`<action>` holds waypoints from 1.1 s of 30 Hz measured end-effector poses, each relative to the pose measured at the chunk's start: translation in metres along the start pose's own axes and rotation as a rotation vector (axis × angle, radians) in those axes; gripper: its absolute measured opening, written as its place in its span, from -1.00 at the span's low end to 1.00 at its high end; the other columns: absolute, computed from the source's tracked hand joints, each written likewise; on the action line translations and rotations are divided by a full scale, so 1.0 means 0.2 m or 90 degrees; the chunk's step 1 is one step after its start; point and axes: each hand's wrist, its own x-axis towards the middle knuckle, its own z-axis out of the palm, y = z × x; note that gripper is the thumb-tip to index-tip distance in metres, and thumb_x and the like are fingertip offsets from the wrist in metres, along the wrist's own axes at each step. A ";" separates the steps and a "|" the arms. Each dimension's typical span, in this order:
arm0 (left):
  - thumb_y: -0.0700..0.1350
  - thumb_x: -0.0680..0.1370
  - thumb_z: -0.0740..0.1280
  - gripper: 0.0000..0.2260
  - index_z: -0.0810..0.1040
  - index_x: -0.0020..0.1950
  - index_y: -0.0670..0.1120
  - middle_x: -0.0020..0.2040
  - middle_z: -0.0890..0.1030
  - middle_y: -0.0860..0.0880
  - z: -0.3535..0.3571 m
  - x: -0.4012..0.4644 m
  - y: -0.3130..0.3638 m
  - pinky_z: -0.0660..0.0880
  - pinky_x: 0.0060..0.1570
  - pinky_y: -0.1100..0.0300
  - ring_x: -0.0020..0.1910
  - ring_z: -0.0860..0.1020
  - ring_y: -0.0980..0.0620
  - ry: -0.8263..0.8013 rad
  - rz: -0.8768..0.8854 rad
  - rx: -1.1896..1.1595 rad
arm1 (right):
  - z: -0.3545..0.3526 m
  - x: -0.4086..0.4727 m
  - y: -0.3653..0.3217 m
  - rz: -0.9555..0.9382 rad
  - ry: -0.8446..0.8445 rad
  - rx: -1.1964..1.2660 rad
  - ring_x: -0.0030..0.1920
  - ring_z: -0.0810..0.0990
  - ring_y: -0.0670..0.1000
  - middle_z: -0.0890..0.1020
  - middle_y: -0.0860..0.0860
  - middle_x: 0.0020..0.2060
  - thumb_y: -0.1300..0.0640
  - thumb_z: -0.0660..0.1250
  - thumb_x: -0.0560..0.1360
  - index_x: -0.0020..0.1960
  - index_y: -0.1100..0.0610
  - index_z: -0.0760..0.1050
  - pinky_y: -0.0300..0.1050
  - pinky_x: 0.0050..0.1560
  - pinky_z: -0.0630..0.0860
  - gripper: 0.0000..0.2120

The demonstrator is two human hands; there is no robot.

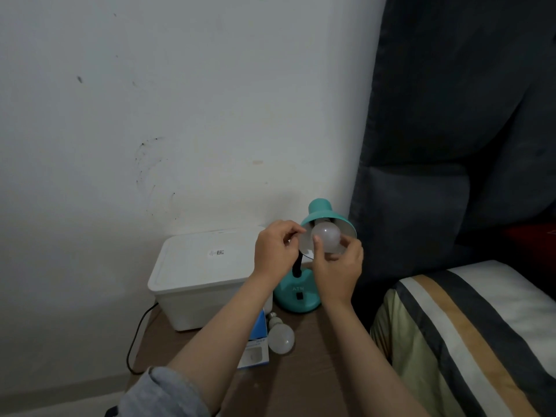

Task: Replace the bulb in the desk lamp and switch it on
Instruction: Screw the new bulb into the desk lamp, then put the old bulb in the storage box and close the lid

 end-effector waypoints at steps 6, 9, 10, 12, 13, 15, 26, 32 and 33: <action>-0.30 0.44 0.33 -0.81 0.65 -0.14 -0.02 -0.18 0.65 -0.03 -0.01 0.00 0.00 0.59 -0.13 -0.03 -0.21 0.61 -0.01 -0.002 -0.006 -0.001 | 0.01 -0.03 0.03 -0.079 -0.036 -0.015 -0.08 0.49 -0.06 0.47 0.18 0.06 0.23 0.48 0.38 0.26 0.19 0.47 -0.57 -0.14 0.39 -0.53; -0.31 0.44 0.33 -0.80 0.65 -0.14 -0.02 -0.18 0.65 -0.03 -0.01 0.00 0.01 0.59 -0.13 -0.03 -0.22 0.61 -0.01 -0.001 -0.009 0.006 | 0.01 -0.02 0.01 -0.038 -0.032 -0.033 -0.03 0.55 0.07 0.51 0.18 0.06 0.14 0.48 0.40 0.25 0.20 0.46 -0.39 -0.09 0.39 -0.55; -0.31 0.44 0.33 -0.80 0.65 -0.14 -0.02 -0.18 0.65 -0.03 -0.01 0.00 0.00 0.59 -0.14 -0.03 -0.22 0.61 -0.01 -0.002 -0.007 0.010 | 0.01 -0.03 0.01 -0.034 -0.033 -0.035 0.00 0.55 0.09 0.51 0.18 0.07 0.12 0.47 0.41 0.25 0.19 0.45 -0.31 -0.08 0.40 -0.55; -0.31 0.43 0.33 -0.80 0.64 -0.14 -0.02 -0.19 0.65 -0.03 0.00 0.00 0.00 0.59 -0.14 -0.03 -0.22 0.61 -0.01 -0.003 -0.003 0.014 | 0.01 -0.03 0.00 -0.035 -0.032 -0.035 0.01 0.54 0.06 0.50 0.19 0.08 0.13 0.47 0.41 0.25 0.19 0.44 -0.39 -0.07 0.38 -0.54; -0.31 0.43 0.33 -0.80 0.64 -0.14 -0.02 -0.19 0.64 -0.03 0.00 0.00 0.00 0.59 -0.14 -0.03 -0.23 0.61 -0.01 -0.003 -0.003 0.015 | 0.00 -0.02 0.01 -0.041 -0.032 -0.029 0.00 0.51 0.03 0.49 0.19 0.08 0.14 0.48 0.40 0.26 0.19 0.44 -0.50 -0.09 0.35 -0.53; -0.31 0.43 0.33 -0.79 0.64 -0.14 -0.02 -0.19 0.64 -0.02 0.00 0.00 0.00 0.59 -0.14 -0.04 -0.22 0.61 -0.01 -0.001 -0.005 0.013 | 0.00 -0.03 0.02 -0.065 -0.040 -0.026 0.01 0.48 -0.02 0.46 0.19 0.09 0.19 0.48 0.39 0.28 0.19 0.44 -0.60 -0.11 0.35 -0.50; -0.30 0.43 0.32 -0.79 0.64 -0.15 0.00 -0.20 0.65 -0.04 -0.01 0.00 0.02 0.59 -0.15 -0.05 -0.23 0.61 -0.02 0.003 -0.009 0.015 | -0.01 -0.01 -0.01 -0.012 -0.066 -0.058 -0.01 0.53 0.05 0.49 0.15 0.07 0.09 0.47 0.41 0.27 0.13 0.44 -0.22 -0.09 0.39 -0.53; -0.31 0.48 0.31 -0.79 0.63 0.00 -0.06 -0.05 0.65 0.01 -0.10 -0.01 0.10 0.53 -0.02 0.39 0.00 0.63 0.02 -0.095 -0.059 -0.030 | -0.06 -0.02 -0.05 -0.080 -0.064 -0.049 -0.19 0.40 -0.32 0.43 0.22 0.11 0.27 0.44 0.41 0.28 0.24 0.44 -0.65 -0.17 0.31 -0.54; -0.27 0.49 0.32 -0.80 0.61 0.05 -0.05 0.00 0.63 0.02 -0.12 -0.02 0.10 0.47 -0.01 0.46 0.07 0.60 0.05 -0.114 -0.063 -0.031 | -0.07 -0.04 -0.05 -0.114 -0.052 -0.037 -0.18 0.41 -0.30 0.42 0.22 0.10 0.30 0.44 0.40 0.26 0.26 0.45 -0.62 -0.15 0.35 -0.56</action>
